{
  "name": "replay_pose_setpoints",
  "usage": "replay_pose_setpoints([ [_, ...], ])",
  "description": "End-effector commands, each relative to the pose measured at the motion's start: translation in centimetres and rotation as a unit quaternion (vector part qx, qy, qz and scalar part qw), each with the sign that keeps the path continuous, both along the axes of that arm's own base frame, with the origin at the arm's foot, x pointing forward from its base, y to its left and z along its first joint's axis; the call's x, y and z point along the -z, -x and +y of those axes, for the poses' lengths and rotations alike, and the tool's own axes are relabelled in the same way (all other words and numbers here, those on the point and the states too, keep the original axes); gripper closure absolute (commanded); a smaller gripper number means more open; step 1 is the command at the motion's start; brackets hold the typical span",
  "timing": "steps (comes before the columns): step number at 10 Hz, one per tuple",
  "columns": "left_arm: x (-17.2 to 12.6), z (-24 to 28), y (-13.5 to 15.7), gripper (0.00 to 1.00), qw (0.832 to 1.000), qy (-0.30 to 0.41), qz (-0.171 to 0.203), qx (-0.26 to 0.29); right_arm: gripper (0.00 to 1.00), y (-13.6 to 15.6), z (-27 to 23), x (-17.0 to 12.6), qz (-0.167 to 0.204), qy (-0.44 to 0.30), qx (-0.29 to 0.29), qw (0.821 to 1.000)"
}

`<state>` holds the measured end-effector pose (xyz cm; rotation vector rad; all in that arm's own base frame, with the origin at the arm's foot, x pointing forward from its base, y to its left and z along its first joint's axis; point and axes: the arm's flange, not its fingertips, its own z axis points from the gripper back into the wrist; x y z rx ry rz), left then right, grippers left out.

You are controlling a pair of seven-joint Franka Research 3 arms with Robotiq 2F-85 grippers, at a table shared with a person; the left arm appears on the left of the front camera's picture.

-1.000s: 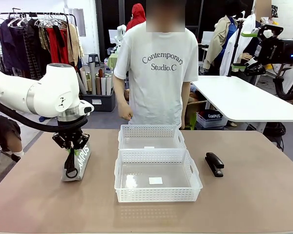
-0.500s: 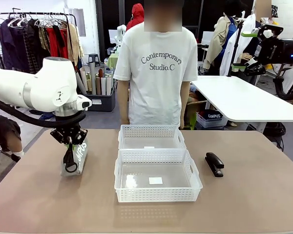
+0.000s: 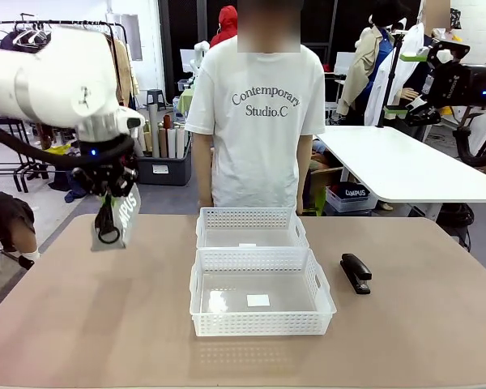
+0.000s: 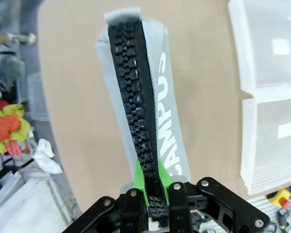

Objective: Distribute items into two baskets.
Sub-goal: Pick up the Pencil pouch that the person points to.

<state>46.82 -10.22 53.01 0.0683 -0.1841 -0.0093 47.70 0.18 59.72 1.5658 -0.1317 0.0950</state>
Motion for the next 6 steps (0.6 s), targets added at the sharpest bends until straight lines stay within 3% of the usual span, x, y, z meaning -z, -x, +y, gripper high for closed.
replay_pose_setpoints([
  [1,-4.0,0.1,-0.6,1.0,1.0,0.016,-0.004,0.014,0.0,0.0,0.0,-0.2,-0.002,-0.001,0.0,1.0],
  [4,-11.5,0.1,-0.6,1.0,0.998,-0.016,-0.026,0.048,0.0,0.0,0.0,-0.2,-0.002,-0.001,0.0,1.0],
  [6,-15.5,0.4,-0.9,1.0,0.999,-0.005,-0.044,0.03,0.0,0.0,0.0,-0.2,-0.002,-0.001,0.0,1.0],
])
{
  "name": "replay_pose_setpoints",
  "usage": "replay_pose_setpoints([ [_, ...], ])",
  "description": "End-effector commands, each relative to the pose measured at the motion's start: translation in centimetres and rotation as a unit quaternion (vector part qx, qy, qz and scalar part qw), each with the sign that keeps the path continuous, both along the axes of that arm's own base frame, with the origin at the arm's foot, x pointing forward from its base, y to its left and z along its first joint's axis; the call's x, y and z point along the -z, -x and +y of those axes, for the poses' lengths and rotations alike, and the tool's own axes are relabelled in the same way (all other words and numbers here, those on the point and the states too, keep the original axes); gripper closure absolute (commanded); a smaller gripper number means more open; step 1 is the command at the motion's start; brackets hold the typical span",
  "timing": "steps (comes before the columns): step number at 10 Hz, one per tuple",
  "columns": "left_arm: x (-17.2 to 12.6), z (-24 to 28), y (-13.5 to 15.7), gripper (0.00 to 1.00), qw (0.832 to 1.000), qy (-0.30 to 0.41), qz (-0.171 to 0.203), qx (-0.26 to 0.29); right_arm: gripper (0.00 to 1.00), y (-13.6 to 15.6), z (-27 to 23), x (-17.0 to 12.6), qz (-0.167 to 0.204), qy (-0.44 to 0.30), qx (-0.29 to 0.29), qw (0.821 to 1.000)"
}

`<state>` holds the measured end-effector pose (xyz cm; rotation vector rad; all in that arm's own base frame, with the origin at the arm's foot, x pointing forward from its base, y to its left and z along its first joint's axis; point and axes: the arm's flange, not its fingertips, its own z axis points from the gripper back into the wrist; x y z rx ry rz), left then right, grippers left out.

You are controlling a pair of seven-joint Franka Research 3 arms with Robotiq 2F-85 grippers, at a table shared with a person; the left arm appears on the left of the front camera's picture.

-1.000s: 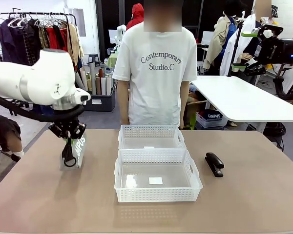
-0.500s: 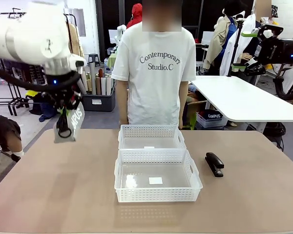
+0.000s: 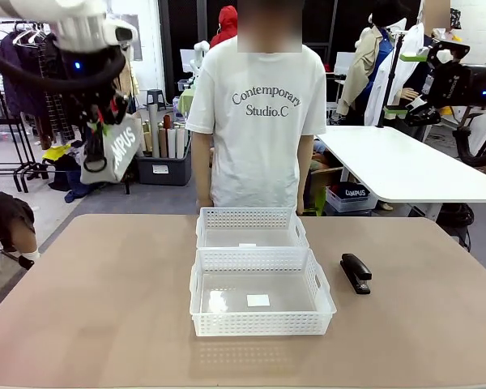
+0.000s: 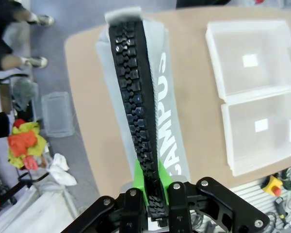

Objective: Distribute items into two baskets.
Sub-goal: Pick up the Pencil pouch that the person points to, then move the picked Pencil pouch towards the Organizing basket indicated by the person, stopping as directed.

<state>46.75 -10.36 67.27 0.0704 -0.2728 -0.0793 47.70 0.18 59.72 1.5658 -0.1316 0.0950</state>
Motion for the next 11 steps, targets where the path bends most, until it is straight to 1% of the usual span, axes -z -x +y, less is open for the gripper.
replay_pose_setpoints([
  [1,-2.9,0.7,-0.6,1.0,1.0,0.005,-0.012,-0.011,0.0,0.0,0.0,-0.2,-0.002,-0.001,0.0,1.0],
  [2,-4.4,1.1,-0.3,1.0,1.0,0.007,-0.025,-0.013,0.0,0.0,0.0,-0.2,-0.002,-0.001,0.0,1.0],
  [4,-6.3,1.3,0.2,1.0,0.999,0.009,-0.041,-0.007,0.0,0.0,0.0,-0.2,-0.002,-0.001,0.0,1.0],
  [5,-6.5,1.5,0.4,1.0,0.999,0.014,-0.047,0.001,0.0,0.0,0.0,-0.2,-0.002,-0.001,0.0,1.0],
  [6,-5.8,0.9,0.3,1.0,0.999,0.01,-0.039,-0.009,0.0,0.0,0.0,-0.2,-0.002,-0.001,0.0,1.0],
  [11,-5.8,0.9,0.3,1.0,0.999,0.01,-0.039,-0.009,0.0,0.0,0.0,-0.2,-0.002,-0.001,0.0,1.0],
])
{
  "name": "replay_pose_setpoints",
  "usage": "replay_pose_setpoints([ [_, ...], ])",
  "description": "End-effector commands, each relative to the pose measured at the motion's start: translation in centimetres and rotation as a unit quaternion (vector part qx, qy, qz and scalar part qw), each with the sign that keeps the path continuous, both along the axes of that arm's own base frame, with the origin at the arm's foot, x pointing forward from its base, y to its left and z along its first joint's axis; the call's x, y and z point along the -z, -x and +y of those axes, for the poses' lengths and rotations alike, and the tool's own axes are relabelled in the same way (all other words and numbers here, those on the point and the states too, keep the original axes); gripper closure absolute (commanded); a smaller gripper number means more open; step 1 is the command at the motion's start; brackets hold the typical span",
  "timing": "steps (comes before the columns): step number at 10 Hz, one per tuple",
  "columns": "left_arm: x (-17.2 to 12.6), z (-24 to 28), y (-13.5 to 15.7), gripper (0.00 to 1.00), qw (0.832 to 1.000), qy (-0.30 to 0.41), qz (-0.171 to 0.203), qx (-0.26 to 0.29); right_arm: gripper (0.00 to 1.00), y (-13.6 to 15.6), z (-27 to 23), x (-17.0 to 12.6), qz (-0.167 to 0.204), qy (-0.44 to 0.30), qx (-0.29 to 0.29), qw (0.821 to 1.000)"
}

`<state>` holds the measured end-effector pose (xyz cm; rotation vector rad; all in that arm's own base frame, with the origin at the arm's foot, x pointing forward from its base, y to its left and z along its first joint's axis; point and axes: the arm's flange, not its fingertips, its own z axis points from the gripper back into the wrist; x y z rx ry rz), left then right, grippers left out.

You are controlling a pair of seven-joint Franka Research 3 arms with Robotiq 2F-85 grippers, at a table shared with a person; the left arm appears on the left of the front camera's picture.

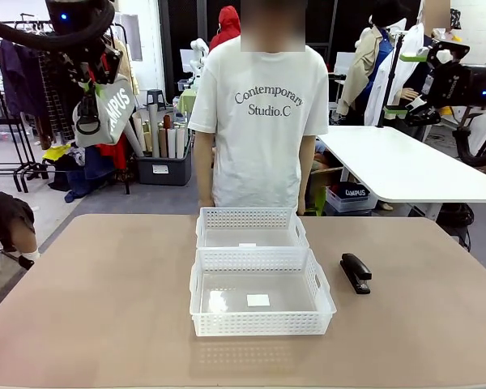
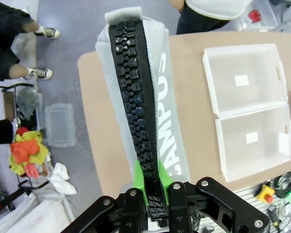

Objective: Distribute items into two baskets.
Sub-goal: Move the picked Pencil pouch towards the Organizing basket indicated by the person, stopping as directed.

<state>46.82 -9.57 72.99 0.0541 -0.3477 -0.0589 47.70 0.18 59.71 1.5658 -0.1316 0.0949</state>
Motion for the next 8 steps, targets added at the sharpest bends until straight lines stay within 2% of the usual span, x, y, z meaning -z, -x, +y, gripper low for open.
replay_pose_setpoints([
  [1,-0.04,0.15,0.36,1.0,1.0,0.0,-0.002,-0.002,0.0,0.02,0.01,-0.17,-0.002,-0.001,0.0,1.0],
  [8,-0.04,0.15,0.36,1.0,1.0,0.0,-0.002,-0.002,0.0,0.02,0.01,-0.17,-0.002,-0.001,0.0,1.0],
])
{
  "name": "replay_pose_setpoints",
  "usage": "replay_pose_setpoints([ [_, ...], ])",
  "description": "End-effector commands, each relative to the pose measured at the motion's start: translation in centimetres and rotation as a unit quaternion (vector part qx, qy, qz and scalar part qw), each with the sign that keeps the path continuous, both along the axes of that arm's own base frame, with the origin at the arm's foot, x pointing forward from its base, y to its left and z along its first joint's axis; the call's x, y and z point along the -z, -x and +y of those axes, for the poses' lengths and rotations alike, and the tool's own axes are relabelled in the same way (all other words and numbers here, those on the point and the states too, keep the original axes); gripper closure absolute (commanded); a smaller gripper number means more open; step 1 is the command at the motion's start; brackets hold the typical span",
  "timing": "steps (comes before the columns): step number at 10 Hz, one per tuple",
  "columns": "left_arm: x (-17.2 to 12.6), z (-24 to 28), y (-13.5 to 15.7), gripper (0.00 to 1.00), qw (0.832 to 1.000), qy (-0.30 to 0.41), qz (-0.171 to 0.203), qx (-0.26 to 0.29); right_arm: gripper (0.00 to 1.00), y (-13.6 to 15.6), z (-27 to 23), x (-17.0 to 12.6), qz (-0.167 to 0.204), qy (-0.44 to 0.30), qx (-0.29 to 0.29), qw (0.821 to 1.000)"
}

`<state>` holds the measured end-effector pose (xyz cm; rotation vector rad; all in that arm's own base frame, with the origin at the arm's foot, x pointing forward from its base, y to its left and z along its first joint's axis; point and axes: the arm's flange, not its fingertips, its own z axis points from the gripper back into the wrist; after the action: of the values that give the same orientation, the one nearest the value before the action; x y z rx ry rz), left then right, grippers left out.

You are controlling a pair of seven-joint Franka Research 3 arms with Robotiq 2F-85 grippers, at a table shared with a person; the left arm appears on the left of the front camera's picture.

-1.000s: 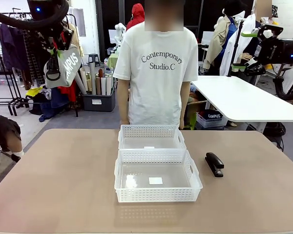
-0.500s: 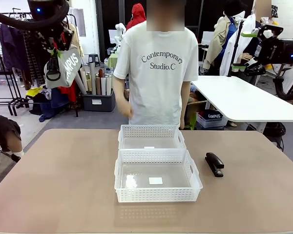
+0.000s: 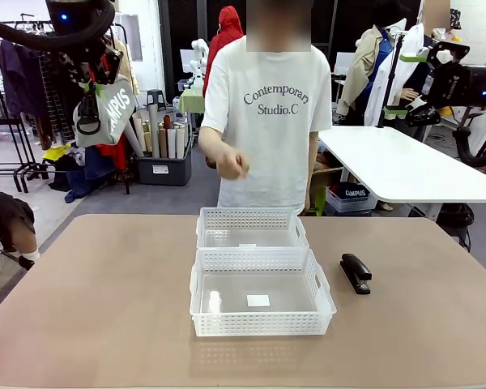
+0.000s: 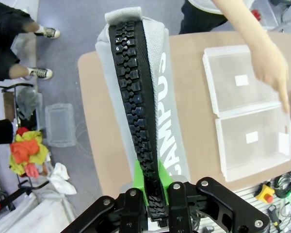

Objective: Distribute items into two baskets.
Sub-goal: Move the picked Pencil pouch towards the Organizing basket indicated by the person, stopping as directed.

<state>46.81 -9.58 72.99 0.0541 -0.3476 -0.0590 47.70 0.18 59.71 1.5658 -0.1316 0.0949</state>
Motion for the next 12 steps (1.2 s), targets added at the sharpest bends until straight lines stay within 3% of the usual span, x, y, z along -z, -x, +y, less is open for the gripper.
replay_pose_setpoints([
  [1,-0.04,0.15,0.35,1.0,1.0,0.0,-0.002,-0.002,0.0,0.02,0.01,-0.17,-0.002,-0.001,0.0,1.0],
  [12,-0.04,0.15,0.35,1.0,1.0,0.0,-0.002,-0.002,0.0,0.02,0.01,-0.17,-0.002,-0.001,0.0,1.0],
])
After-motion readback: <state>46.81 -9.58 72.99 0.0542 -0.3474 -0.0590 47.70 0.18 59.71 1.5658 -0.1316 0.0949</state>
